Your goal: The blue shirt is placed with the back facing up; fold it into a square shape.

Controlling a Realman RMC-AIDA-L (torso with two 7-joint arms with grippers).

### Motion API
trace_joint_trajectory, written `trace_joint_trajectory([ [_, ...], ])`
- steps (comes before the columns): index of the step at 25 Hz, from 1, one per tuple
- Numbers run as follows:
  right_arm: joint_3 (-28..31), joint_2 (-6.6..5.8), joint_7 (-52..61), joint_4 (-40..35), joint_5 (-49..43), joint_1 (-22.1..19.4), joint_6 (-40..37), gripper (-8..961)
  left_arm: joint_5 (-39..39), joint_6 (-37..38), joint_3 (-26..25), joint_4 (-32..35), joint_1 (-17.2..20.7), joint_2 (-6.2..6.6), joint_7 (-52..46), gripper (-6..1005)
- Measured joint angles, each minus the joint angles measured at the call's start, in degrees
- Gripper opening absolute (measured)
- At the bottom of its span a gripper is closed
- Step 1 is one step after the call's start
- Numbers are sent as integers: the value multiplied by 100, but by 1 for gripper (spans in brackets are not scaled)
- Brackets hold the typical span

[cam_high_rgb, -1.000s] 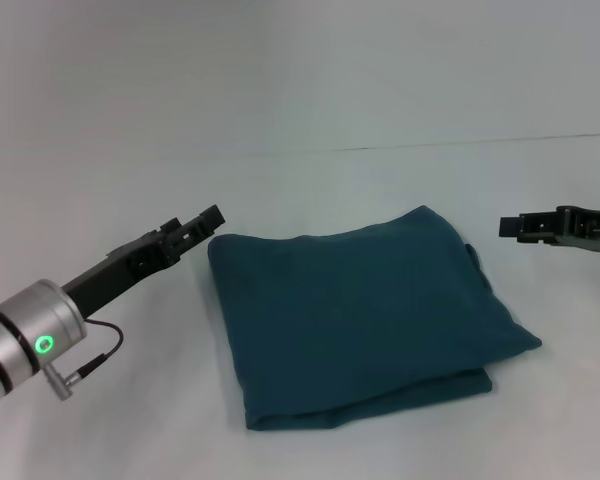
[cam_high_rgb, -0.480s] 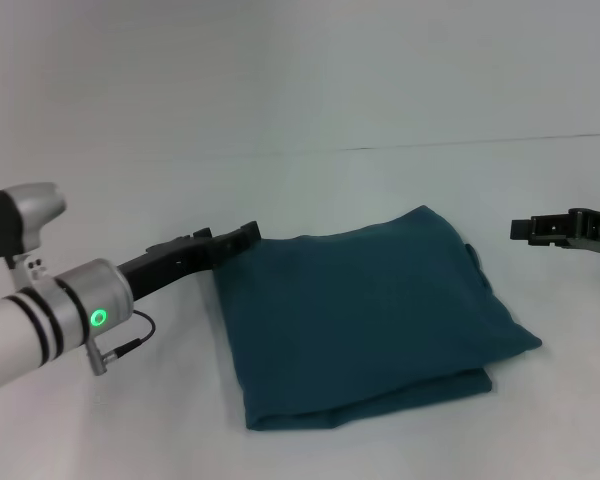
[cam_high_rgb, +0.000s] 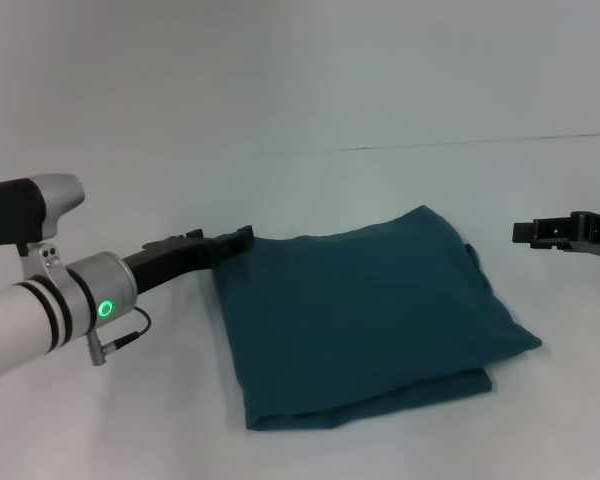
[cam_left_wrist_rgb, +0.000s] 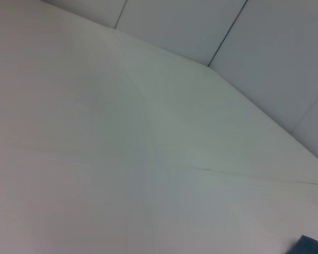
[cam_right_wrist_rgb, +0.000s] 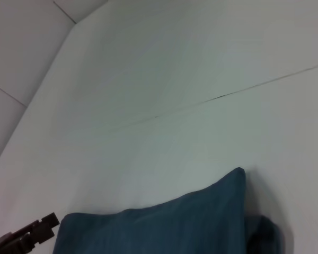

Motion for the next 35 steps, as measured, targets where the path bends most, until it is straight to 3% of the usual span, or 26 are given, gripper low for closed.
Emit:
trace_joint_trajectory([
  [22, 32, 1, -1, 22, 0, -79, 2, 425, 43, -194, 249, -63, 2, -18, -2, 891],
  [30, 40, 9, -1, 24, 3, -96, 37, 424, 6, -200, 781, -59, -71, -14, -28, 789],
  [35, 40, 24, -1, 17, 7, -102, 31, 425, -26, -104, 781, 71, -64, -13, -198, 605],
])
